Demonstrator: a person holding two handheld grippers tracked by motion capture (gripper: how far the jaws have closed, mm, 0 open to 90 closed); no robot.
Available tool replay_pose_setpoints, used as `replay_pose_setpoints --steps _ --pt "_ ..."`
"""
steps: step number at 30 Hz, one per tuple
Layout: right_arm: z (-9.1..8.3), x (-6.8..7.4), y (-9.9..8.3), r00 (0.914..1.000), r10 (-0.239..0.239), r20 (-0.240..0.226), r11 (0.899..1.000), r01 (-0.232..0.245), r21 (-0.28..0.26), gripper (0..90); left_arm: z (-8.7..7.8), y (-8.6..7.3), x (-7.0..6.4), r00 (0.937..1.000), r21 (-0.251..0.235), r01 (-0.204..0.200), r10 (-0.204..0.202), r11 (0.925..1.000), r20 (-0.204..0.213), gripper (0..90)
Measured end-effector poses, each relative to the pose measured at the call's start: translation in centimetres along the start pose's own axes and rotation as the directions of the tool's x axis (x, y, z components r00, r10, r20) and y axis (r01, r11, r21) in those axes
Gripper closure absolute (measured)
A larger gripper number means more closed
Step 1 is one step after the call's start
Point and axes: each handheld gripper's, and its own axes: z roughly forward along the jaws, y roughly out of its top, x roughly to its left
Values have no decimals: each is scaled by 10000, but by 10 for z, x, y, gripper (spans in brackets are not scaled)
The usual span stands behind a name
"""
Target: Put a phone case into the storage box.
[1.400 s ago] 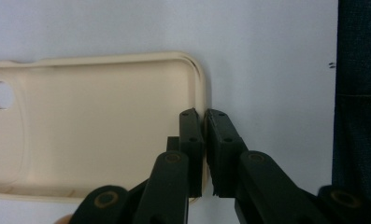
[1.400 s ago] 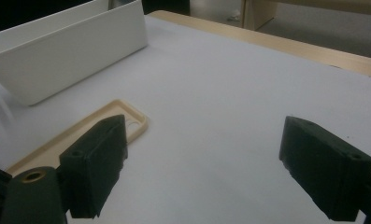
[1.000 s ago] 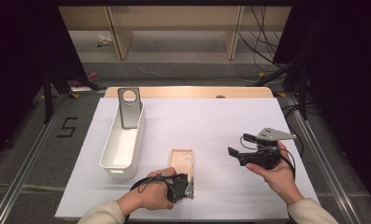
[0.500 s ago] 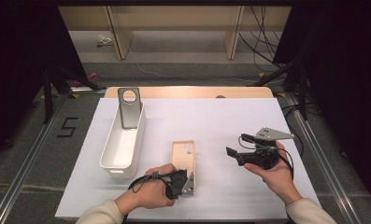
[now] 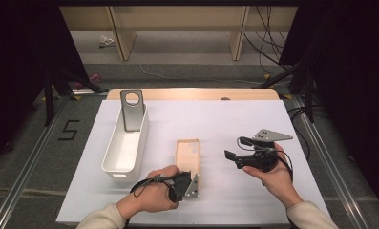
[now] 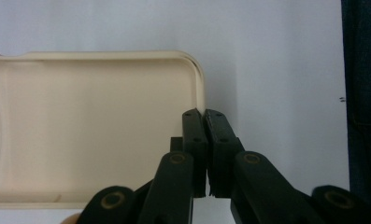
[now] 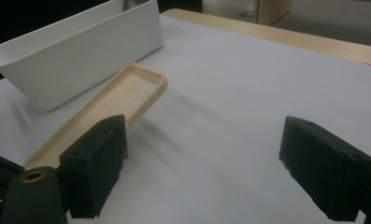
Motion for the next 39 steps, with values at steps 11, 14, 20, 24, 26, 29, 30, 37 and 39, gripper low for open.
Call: replay_pose_setpoints --steps 11,14,20,24,26,29,30,37,39 --pt "22 8 9 9988 76 -492 9999 -71 109 164 -1 7 -2 9998 -105 -197 197 9997 -59 873" --pt "28 9 10 9979 211 -607 9996 -200 181 165 -2 8 -3 9997 -120 -229 227 9997 -129 873" --pt "42 10 15 9958 477 -779 9985 -456 292 169 -4 10 -3 9990 -123 -370 367 9992 -244 873" --pt "49 10 17 9942 649 -854 9974 -618 381 172 -5 10 -3 9987 -208 -398 391 9990 -319 873" --pt "52 10 18 9925 818 -903 9961 -785 400 179 -5 11 -3 9985 -191 -428 421 9989 -347 873" --pt "57 9 19 9907 928 -994 9950 -886 456 200 -5 11 -4 9985 -207 -418 411 9989 -357 873" --pt "59 9 19 9901 972 -1012 9945 -926 493 207 -5 11 -3 9985 -133 -480 476 9988 -288 873" --pt "71 11 21 9830 1259 -1337 9902 -1163 774 275 -5 14 -5 9980 -180 -539 532 9984 -349 874" --pt "75 11 21 9799 1325 -1493 9888 -1202 888 322 -5 14 -5 9976 -196 -579 571 9981 -387 873"
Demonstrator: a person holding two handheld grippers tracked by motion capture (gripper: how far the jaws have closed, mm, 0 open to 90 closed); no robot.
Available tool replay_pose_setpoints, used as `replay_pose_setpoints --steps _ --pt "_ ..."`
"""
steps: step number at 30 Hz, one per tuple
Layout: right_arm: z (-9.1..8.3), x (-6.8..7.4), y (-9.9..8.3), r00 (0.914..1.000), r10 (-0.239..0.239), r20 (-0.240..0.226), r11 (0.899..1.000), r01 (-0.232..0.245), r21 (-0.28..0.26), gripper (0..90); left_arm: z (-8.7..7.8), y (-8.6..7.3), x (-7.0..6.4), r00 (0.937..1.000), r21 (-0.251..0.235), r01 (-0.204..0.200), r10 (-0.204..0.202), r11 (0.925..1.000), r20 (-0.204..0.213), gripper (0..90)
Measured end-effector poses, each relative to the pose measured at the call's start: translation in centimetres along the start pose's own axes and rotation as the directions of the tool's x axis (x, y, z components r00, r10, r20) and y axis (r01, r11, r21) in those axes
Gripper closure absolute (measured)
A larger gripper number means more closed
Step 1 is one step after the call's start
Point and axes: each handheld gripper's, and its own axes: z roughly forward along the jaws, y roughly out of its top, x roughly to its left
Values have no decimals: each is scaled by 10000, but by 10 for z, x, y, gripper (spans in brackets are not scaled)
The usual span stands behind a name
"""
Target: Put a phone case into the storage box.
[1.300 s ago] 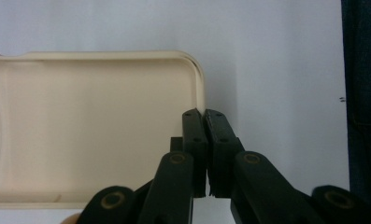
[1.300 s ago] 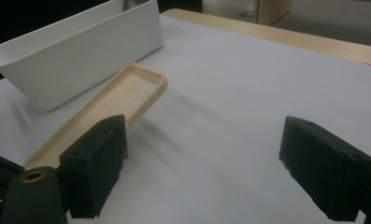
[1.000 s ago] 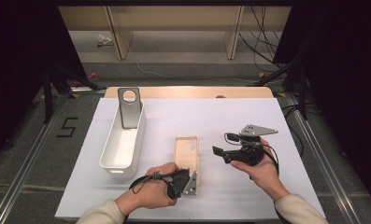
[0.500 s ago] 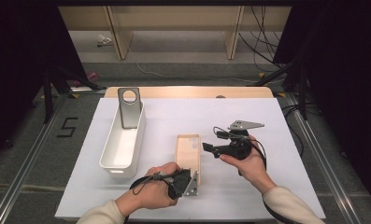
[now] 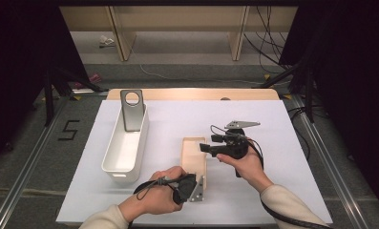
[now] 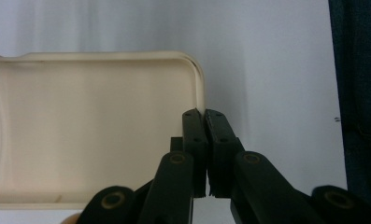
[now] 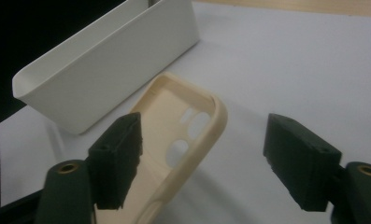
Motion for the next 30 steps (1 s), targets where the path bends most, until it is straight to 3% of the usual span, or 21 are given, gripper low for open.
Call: replay_pose_setpoints --steps 6,9,15,30 --pt "8 2 0 9984 238 -522 9993 -224 283 516 0 1 -1 10000 -15 -6 6 10000 43 873" --pt "6 1 1 9963 404 -759 9989 -383 285 660 1 0 -1 10000 -96 49 -48 9999 59 874" --pt "1 -1 2 9897 807 -1179 9966 -782 262 717 2 0 -1 9999 21 -115 115 9999 31 874" --pt "-1 1 4 9886 854 -1237 9963 -832 229 765 3 -2 0 9999 42 -119 119 9999 -3 874"
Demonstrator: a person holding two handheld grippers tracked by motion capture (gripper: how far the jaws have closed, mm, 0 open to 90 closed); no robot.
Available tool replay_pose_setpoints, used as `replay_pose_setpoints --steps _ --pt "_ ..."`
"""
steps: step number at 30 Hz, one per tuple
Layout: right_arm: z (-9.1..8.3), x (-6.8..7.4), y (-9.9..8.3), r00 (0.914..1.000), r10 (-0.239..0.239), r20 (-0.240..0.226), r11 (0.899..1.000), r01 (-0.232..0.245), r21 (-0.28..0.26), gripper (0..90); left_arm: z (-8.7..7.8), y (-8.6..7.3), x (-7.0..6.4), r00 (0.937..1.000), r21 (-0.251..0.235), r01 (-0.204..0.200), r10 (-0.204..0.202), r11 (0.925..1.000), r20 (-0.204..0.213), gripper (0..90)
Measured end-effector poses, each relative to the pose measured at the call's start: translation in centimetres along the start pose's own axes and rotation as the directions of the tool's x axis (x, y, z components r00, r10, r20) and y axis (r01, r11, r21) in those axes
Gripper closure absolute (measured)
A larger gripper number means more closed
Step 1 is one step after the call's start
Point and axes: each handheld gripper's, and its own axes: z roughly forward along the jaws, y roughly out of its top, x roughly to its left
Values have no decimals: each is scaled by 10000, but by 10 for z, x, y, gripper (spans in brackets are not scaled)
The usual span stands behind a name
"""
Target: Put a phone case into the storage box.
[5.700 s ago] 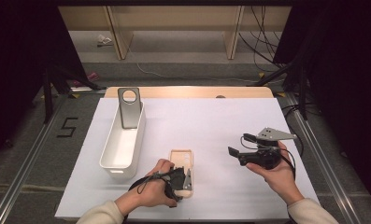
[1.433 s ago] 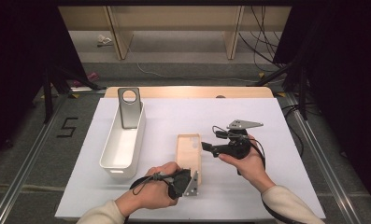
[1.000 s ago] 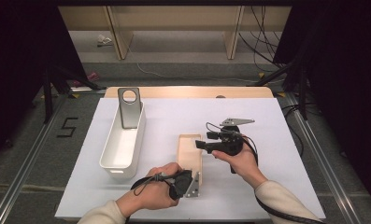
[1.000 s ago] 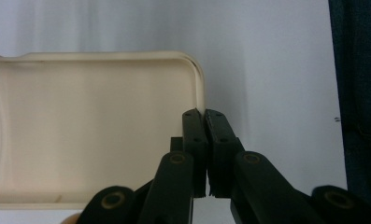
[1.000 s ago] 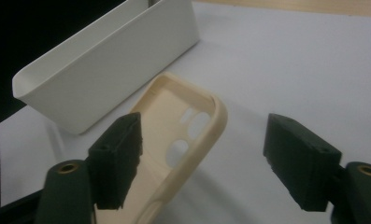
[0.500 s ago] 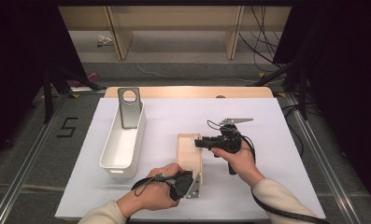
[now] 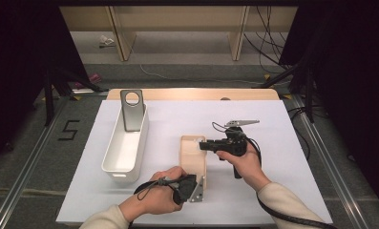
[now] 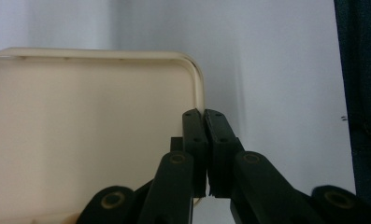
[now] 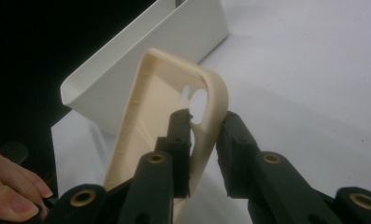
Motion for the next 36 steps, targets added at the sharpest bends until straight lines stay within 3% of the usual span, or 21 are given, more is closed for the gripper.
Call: replay_pose_setpoints --steps 7,17,21,23,26,30,32,33,34,36 --pt "-1 0 1 10000 84 -13 9999 -84 78 784 1 -1 0 10000 -92 90 -89 9999 9 873" --pt "-7 4 5 9982 399 -438 9991 -405 -124 822 3 -3 2 9996 -253 261 -264 9993 -113 868" --pt "-10 6 7 9969 442 -649 9986 -459 -253 827 2 -5 3 9993 -609 178 -197 9980 -311 826" --pt "-12 6 8 9991 166 -399 9996 -175 -215 827 -1 -5 3 9987 -910 278 -316 9955 -399 769" --pt "-14 4 8 9985 313 -452 9988 -330 -374 827 -5 -6 5 9968 -1497 482 -570 9876 -553 630" --pt "-19 4 10 9993 273 -260 9978 -288 -603 826 -12 -10 10 9886 -2162 1131 -1316 9698 -730 422" --pt "-23 4 12 9996 257 -132 9968 -266 -750 826 -16 -12 13 9815 -2480 1426 -1693 9582 -898 332" --pt "-24 3 12 9996 255 -73 9962 -260 -827 826 -16 -13 13 9733 -2819 1701 -2057 9442 -1016 303" --pt "-25 2 12 9996 272 -22 9955 -273 -908 826 -18 -15 15 9685 -2922 1747 -2176 9403 -1212 269" --pt "-27 1 13 9995 304 15 9948 -301 -973 825 -21 -17 18 9621 -2934 1523 -2095 9438 -1746 205"
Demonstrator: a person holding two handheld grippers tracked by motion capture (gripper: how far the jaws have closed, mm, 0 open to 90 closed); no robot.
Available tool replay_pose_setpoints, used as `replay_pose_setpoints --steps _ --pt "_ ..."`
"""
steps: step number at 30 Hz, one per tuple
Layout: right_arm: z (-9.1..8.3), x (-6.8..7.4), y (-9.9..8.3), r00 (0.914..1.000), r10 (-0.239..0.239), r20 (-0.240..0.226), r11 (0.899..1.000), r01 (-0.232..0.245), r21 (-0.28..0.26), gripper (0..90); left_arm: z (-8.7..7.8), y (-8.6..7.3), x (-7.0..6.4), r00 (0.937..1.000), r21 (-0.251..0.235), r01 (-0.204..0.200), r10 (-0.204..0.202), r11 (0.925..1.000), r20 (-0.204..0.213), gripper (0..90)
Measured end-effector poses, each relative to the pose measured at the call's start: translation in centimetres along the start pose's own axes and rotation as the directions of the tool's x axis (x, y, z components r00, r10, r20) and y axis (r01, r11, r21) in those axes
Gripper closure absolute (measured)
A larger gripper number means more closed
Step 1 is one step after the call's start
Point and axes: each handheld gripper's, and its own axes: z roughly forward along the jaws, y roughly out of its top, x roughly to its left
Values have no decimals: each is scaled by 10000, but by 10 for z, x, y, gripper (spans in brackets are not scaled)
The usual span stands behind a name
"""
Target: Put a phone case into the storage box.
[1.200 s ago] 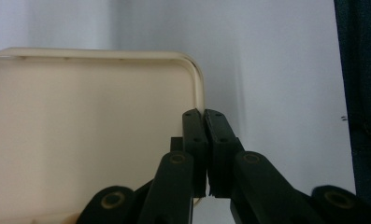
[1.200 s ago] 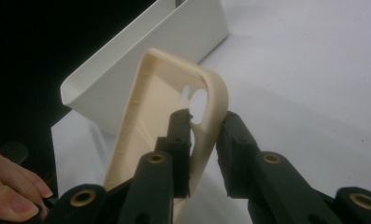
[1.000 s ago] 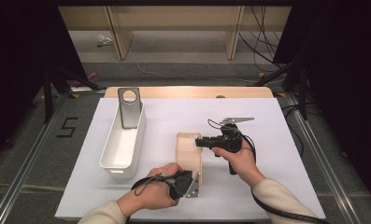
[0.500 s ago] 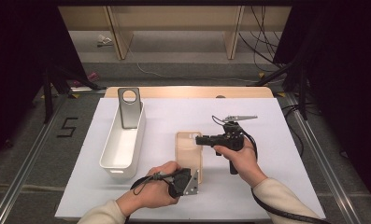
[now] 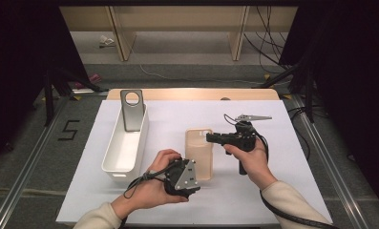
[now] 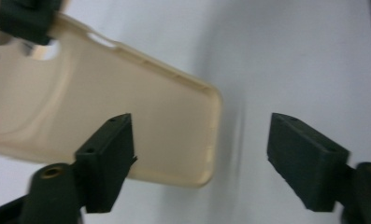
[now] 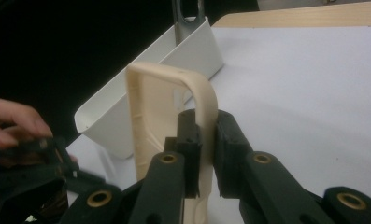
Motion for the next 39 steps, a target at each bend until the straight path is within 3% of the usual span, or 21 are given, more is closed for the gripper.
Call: replay_pose_setpoints --steps 4,7,11,16,20,24,28,34,35,39 --pt "-3 -1 1 9998 -58 205 9999 61 -151 826 -4 -2 7 9966 -505 534 -564 9973 -604 169" --pt "-6 -1 2 9994 -132 318 9996 139 -228 825 -6 -5 14 9855 -832 1288 -1369 9882 -1002 165" --pt "-9 -1 3 9986 -273 463 9989 290 -374 825 -7 -11 23 9590 -1178 2309 -2464 9658 -1402 169" --pt "-15 1 3 9966 -431 701 9973 471 -570 825 -8 -18 31 9286 -1528 3168 -3390 9361 -1510 170" --pt "-19 1 3 9954 -436 854 9962 497 -716 825 -8 -20 35 8908 -1858 3924 -4225 9008 -1670 178" --pt "-22 0 3 9942 -414 993 9954 497 -820 825 -9 -21 38 8694 -1917 4232 -4565 8855 -1891 187" --pt "-23 -1 3 9929 -405 1117 9952 500 -839 825 -11 -19 41 8454 -2253 4616 -5024 8580 -1811 208" --pt "-23 1 3 9912 -513 1220 9944 620 -856 825 -14 -15 45 8247 -2453 4885 -5349 8374 -1835 221" --pt "-23 1 3 9911 -519 1229 9943 627 -859 825 -14 -15 46 8232 -2469 4873 -5350 8376 -1902 228" --pt "-22 1 3 9907 -498 1263 9943 611 -870 824 -15 -12 50 8042 -2638 5099 -5626 8188 -1919 253"
